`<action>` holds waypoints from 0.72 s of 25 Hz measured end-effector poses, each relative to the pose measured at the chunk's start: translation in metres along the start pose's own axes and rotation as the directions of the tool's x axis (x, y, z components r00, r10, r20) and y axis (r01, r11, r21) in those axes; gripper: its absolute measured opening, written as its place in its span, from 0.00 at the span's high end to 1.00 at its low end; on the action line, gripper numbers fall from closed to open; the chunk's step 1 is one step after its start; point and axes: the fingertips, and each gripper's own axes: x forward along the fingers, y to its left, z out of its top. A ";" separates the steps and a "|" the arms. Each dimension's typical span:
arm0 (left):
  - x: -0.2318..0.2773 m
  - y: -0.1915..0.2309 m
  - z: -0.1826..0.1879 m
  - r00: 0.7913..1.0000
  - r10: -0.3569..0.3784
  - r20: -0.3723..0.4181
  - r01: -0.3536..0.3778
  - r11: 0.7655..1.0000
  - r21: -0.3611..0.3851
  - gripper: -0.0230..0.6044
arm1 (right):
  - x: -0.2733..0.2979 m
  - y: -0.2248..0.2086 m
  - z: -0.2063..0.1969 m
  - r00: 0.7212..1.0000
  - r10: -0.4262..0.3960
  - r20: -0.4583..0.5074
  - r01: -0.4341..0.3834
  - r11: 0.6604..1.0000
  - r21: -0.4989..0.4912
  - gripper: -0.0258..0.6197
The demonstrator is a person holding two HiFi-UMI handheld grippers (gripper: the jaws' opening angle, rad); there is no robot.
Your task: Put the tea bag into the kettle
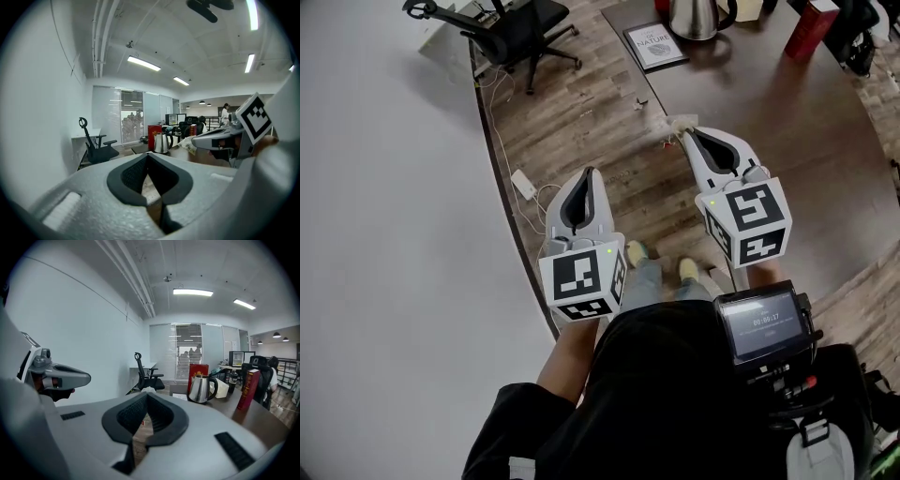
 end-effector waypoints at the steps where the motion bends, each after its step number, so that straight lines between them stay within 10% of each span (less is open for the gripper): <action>1: 0.004 0.012 0.000 1.000 -0.006 0.009 0.006 1.000 -0.004 0.96 | 0.010 0.006 0.004 1.000 -0.010 0.001 0.010 1.000 -0.008 0.95; 18: 0.040 0.147 0.006 0.998 -0.021 0.066 0.025 0.997 -0.066 0.96 | 0.112 0.063 0.056 0.998 -0.065 -0.015 0.064 0.996 -0.065 0.95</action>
